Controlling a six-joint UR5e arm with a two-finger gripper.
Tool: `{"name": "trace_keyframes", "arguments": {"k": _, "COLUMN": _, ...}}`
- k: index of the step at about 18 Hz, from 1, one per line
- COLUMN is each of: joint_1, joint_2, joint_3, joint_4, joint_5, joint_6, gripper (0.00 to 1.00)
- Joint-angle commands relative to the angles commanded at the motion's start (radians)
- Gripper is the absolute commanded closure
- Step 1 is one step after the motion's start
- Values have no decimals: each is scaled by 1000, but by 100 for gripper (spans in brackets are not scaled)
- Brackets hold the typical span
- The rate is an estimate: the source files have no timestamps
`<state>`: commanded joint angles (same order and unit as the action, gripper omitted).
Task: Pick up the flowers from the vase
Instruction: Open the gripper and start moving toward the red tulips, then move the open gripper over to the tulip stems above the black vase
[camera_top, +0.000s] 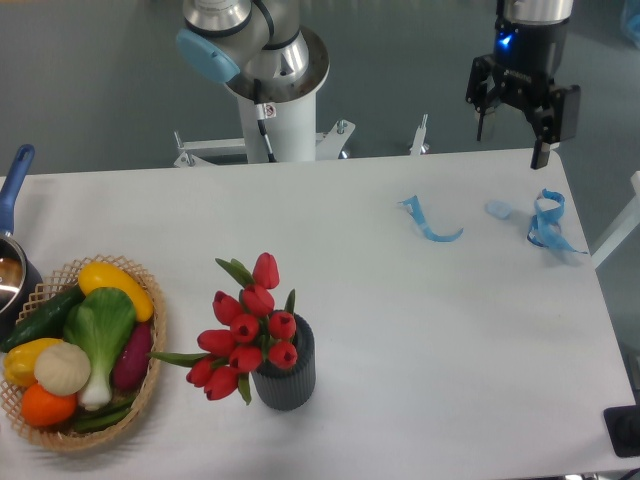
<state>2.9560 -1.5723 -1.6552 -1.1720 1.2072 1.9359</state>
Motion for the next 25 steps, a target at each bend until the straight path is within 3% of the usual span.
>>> {"name": "trace_keyframes", "arguments": {"k": 5, "joint_1": -5, "joint_2": 5, "joint_3": -3, "joint_4": 5, "joint_5": 5, "joint_6": -12, "gripper": 0}}
{"name": "trace_keyframes", "arguments": {"k": 8, "joint_1": -12, "joint_2": 26, "joint_3": -44, "joint_4": 33, "joint_5": -9, "joint_6": -23, "gripper": 0}}
{"name": "trace_keyframes", "arguments": {"k": 10, "joint_1": -14, "joint_2": 25, "joint_3": -73, "joint_4": 90, "joint_5": -63, "joint_6": -104, "gripper": 0}}
{"name": "trace_keyframes", "arguments": {"k": 12, "joint_1": -15, "joint_2": 26, "joint_3": -89, "joint_4": 110, "joint_5": -87, "joint_6": -185, "gripper": 0}}
{"name": "trace_keyframes", "arguments": {"k": 15, "joint_1": -41, "joint_2": 23, "joint_3": -94, "joint_4": 110, "joint_5": -92, "joint_6": -260, "gripper": 0}}
{"name": "trace_keyframes", "arguments": {"k": 19, "joint_1": -60, "joint_2": 14, "joint_3": -113, "joint_4": 113, "joint_5": -192, "joint_6": -484, "gripper": 0}}
{"name": "trace_keyframes", "arguments": {"k": 25, "joint_1": -110, "joint_2": -3, "joint_3": -153, "joint_4": 138, "joint_5": -276, "joint_6": -589, "gripper": 0}}
